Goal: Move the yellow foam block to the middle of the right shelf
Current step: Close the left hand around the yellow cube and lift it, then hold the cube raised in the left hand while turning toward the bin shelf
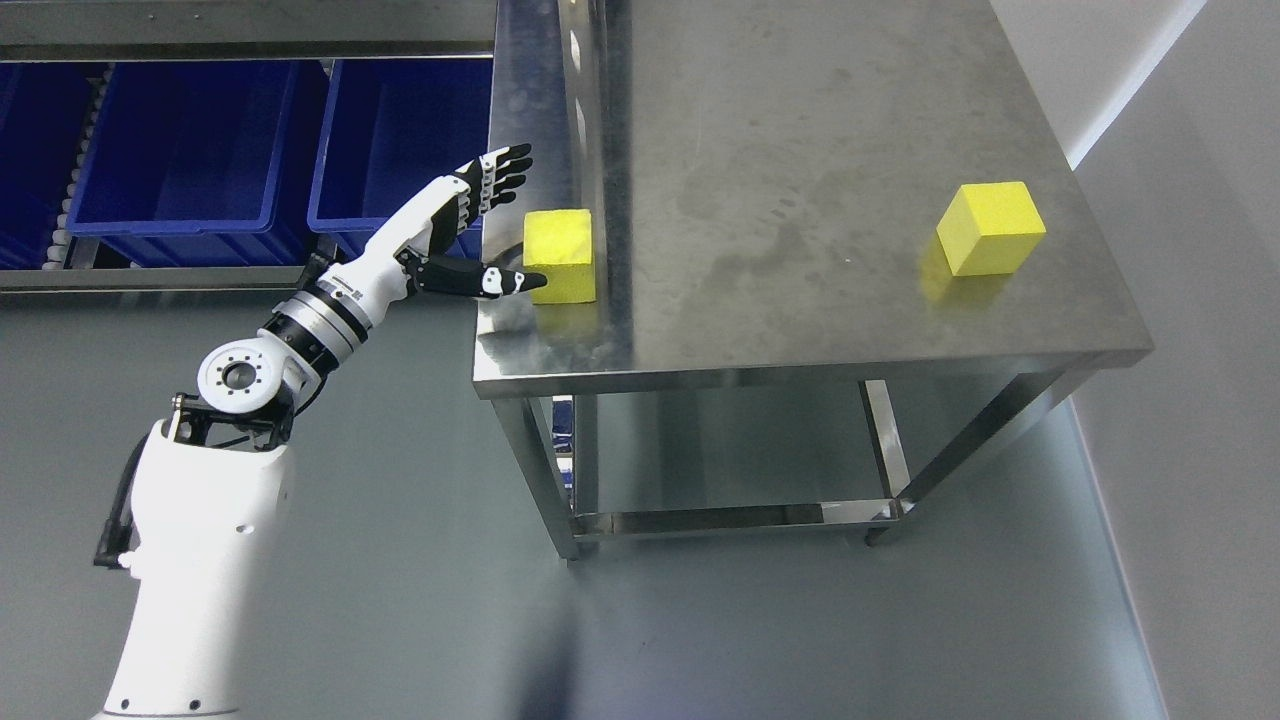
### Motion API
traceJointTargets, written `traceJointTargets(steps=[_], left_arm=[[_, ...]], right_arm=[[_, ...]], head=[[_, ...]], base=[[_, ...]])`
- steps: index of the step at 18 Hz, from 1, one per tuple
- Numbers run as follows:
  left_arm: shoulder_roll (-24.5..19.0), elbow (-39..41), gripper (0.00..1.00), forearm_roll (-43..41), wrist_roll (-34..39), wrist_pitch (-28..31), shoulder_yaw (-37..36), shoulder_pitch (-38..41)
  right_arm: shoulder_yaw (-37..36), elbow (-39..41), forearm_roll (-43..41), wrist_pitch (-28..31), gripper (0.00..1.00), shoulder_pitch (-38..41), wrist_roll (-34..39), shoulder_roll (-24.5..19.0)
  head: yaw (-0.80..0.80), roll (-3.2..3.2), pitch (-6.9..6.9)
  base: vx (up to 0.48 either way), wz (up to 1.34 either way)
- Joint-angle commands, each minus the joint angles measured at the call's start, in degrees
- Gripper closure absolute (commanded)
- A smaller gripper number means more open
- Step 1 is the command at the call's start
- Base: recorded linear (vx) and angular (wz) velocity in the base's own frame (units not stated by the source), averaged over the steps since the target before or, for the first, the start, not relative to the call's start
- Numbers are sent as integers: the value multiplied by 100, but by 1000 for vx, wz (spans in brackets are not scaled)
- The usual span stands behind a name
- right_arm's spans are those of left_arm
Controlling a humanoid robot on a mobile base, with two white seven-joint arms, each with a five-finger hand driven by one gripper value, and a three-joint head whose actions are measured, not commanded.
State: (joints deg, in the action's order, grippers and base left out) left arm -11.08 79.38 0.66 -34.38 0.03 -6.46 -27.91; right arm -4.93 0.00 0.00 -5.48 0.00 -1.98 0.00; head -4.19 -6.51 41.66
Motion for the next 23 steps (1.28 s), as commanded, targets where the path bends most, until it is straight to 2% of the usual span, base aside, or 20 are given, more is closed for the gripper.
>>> traceJointTargets(steps=[1,5,6,10,11,14,15,16,17,19,20,23], left_arm=[[236,-1117,0,14,-139,-3,-848,-469],[423,-1408,3,-13,-182,-3,-1006,-689],[423,-1417,8,-21,-278,-3,-1024,-698],[361,-1417,34,-13,-701,-3,-928,-680],[352,-1417,38,-13,-701,-3,-910,-689],[466,-1391,51,5,-701,-38,-402,-672],[623,-1356,55,31,-710,-160,-182,-672],[1008,-1312,56,144,-710,-588,246,-689],[1008,-1189,59,337,-701,-923,598,-707],[1008,-742,62,1387,-544,-1137,655,-925],[1008,-583,66,1994,-195,-1189,716,-979],[1008,-257,65,2132,869,-1391,1154,-1041]], right_arm=[[1,100,18,4,0,9,5,100],[1,100,18,4,0,9,5,100],[1,100,18,4,0,9,5,100],[1,100,18,4,0,9,5,100],[1,100,18,4,0,9,5,100],[1,100,18,4,0,9,5,100],[1,100,18,4,0,9,5,100],[1,100,18,4,0,9,5,100],[1,100,18,4,0,9,5,100],[1,100,26,4,0,9,5,100],[1,100,18,4,0,9,5,100],[1,100,26,4,0,9,5,100]], head=[[0,0,0],[0,0,0],[0,0,0],[0,0,0],[0,0,0],[0,0,0],[0,0,0],[0,0,0],[0,0,0],[0,0,0],[0,0,0],[0,0,0]], base=[[0,0],[0,0],[0,0],[0,0],[0,0],[0,19],[-3,37],[-3,37],[0,0],[0,0],[-5,-33],[0,-24]])
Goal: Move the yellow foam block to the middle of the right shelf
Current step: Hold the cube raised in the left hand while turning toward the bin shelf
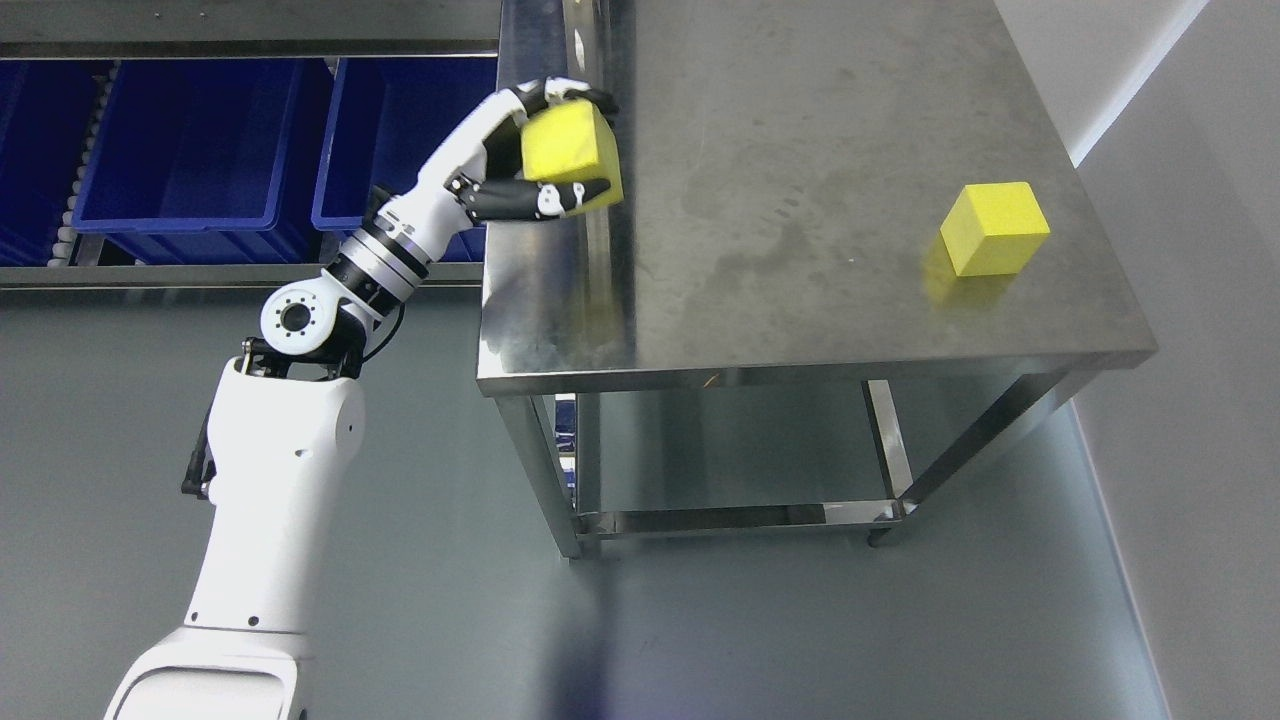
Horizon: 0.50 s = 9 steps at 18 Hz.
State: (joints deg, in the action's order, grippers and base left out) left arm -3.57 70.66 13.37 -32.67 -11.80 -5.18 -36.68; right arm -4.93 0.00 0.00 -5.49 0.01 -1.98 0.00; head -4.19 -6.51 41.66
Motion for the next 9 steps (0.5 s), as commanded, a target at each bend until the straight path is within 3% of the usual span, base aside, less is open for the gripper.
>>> traceJointTargets(steps=[1,9], left_arm=[[257,703,64,861,953,-217,1184,-111],[257,1055,64,861,1167,248,1985,188]], right_arm=[[1,100,18,4,0,8,5,100],[1,100,18,4,0,8,5,100]], head=[[0,0,0],[0,0,0]], base=[[-6,42],[-25,422]])
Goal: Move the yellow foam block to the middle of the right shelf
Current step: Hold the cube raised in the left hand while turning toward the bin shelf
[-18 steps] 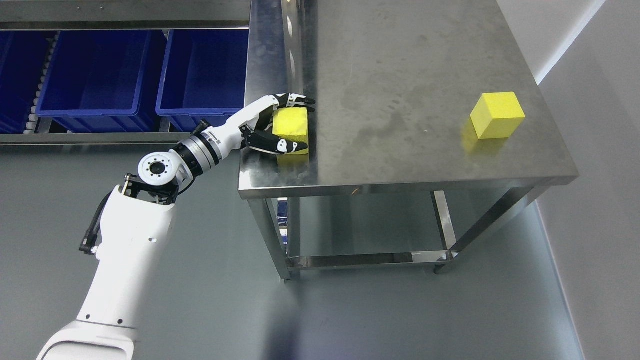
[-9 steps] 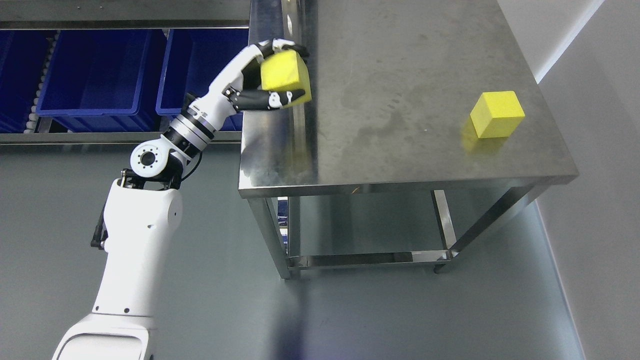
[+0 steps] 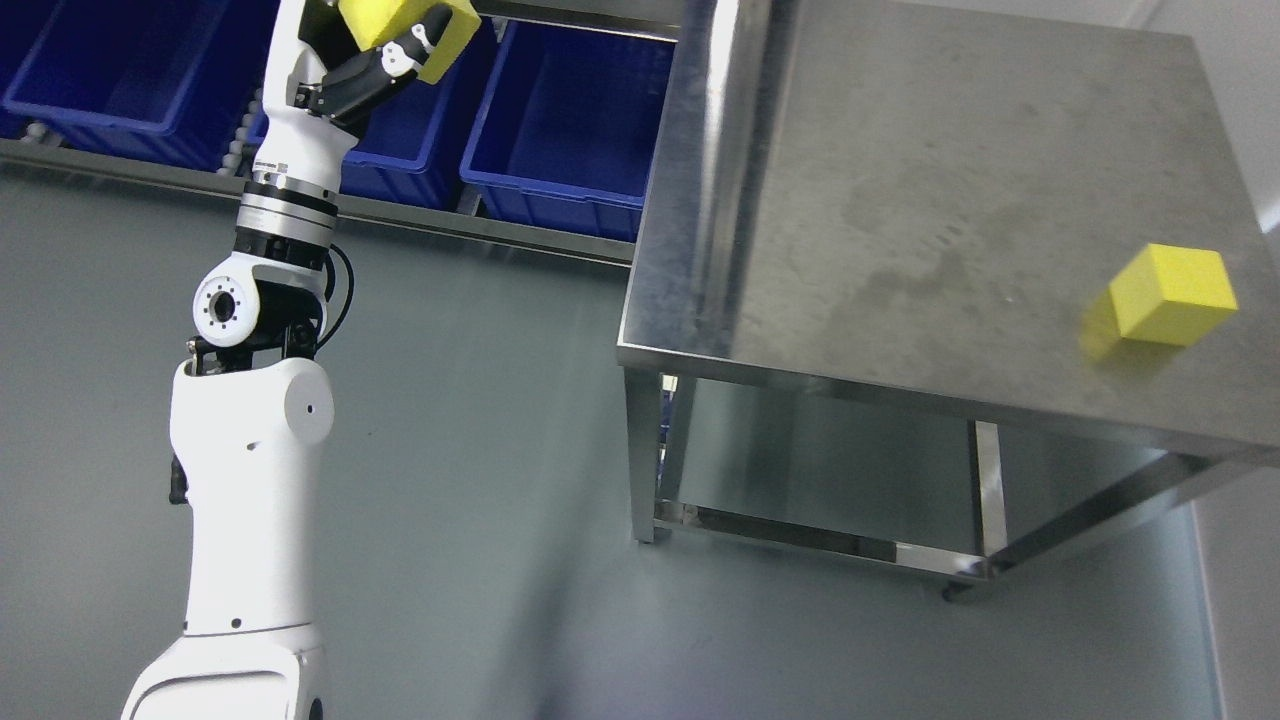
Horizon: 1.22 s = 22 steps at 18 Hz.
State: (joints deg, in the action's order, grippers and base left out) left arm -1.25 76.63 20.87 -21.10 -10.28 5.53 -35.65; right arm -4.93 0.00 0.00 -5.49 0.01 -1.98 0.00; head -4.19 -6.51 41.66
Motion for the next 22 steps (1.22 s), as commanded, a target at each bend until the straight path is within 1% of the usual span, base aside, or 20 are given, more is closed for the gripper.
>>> traceJointTargets(steps=[1,5,10,15,22], left_arm=[[25,476,64,110,9,97,923,102],[25,704,64,101,18,255,958,181],[25,827,64,110,-8,290,1116,330],[25,1108,64,110,-17,352,1178,620],[25,1118,64,110,-17,404,1152,638]], right_arm=[[1,100,18,4,0,8,5,100],[1,100,18,4,0,8,5,100],[1,100,18,4,0,8,5,100],[1,100,18,4,0,8,5,100],[1,100,18,4,0,8,5,100]], head=[[0,0,0],[0,0,0],[0,0,0],[0,0,0],[0,0,0]], base=[[-23,572],[-14,558],[46,735],[124,1107],[191,823]])
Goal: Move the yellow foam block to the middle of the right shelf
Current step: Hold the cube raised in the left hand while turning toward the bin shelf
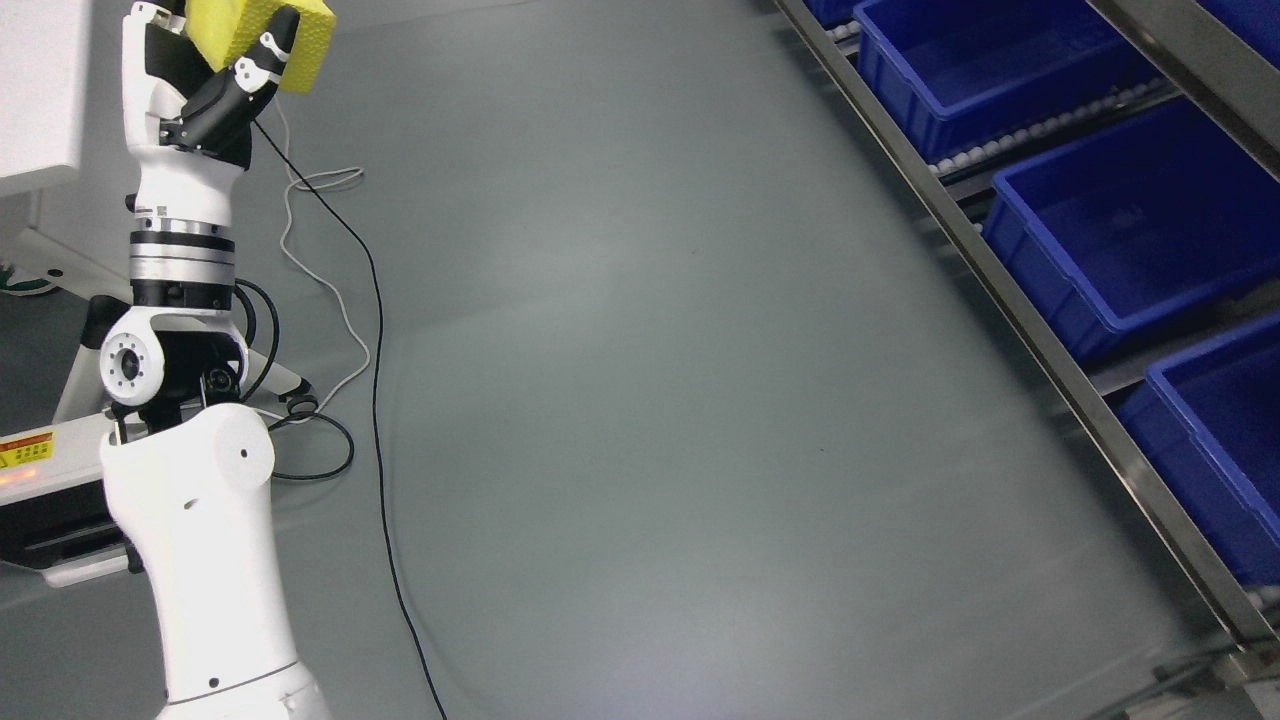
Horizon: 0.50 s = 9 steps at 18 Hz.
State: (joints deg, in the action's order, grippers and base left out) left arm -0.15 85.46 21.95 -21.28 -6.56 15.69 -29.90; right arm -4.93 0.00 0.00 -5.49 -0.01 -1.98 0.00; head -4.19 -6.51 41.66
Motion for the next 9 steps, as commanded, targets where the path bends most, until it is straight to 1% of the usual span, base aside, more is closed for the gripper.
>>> traceJointTargets(steps=[1,3,5,9], left_arm=[[-85,234,64,-6,1,32,127,55],[-85,234,64,3,-8,32,127,55],[-85,234,64,-6,-8,41,127,28],[-85,234,64,3,-8,50,110,19]], right_arm=[[1,100,18,4,0,10,5,100],[1,100,18,4,0,10,5,100],[1,100,18,4,0,10,5,100],[1,100,18,4,0,10,5,100]], head=[[0,0,0],[0,0,0],[0,0,0],[0,0,0]], base=[[243,415],[274,298],[315,-26],[400,-258]])
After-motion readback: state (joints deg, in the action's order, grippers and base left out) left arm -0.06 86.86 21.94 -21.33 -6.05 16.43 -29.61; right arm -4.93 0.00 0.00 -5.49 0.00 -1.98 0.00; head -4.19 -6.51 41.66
